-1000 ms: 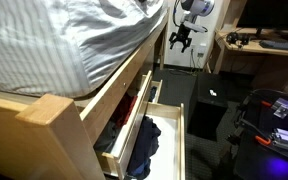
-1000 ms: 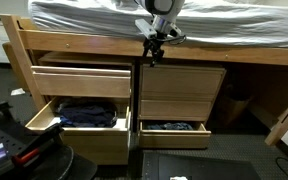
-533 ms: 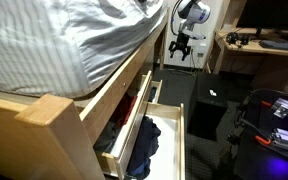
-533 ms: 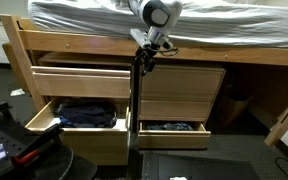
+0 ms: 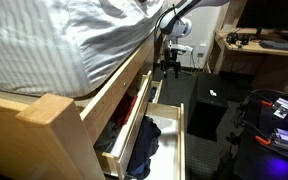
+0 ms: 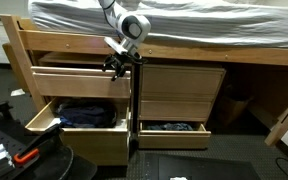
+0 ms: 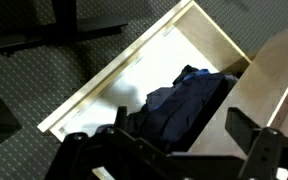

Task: Close the top right and left drawers respectively

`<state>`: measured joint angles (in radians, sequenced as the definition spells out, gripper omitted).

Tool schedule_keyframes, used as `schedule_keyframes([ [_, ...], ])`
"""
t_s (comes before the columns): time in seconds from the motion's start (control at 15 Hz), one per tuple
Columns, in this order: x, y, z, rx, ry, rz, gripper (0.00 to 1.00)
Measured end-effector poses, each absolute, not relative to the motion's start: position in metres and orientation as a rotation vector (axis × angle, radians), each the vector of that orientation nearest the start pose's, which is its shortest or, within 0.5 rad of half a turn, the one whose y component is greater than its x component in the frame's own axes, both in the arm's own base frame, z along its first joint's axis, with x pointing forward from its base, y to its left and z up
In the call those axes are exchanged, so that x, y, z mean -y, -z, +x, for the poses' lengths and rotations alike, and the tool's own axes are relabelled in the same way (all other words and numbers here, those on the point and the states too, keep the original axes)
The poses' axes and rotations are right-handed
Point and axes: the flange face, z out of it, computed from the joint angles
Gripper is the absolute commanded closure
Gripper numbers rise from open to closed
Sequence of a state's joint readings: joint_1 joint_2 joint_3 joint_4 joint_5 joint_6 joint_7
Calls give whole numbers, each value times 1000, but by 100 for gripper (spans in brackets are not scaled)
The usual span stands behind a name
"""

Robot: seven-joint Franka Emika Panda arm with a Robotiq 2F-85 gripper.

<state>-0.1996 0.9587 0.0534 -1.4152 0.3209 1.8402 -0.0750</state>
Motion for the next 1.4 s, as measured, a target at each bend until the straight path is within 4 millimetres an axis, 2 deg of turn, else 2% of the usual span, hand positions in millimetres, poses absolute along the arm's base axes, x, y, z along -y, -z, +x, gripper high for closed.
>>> schedule_keyframes([
  [0.13,61,-108,659,-253,-671,-2651,0],
  [0.33,50,-121,668,-220,-640,-2662,0],
  [0.67,51,-116,666,-224,-651,-2660,0],
  [1.0,82,-110,689,-405,-302,-2794,0],
  [1.27,105,-95,690,-517,29,-2871,0],
  [1.4,115,-90,686,-549,102,-2884,0],
])
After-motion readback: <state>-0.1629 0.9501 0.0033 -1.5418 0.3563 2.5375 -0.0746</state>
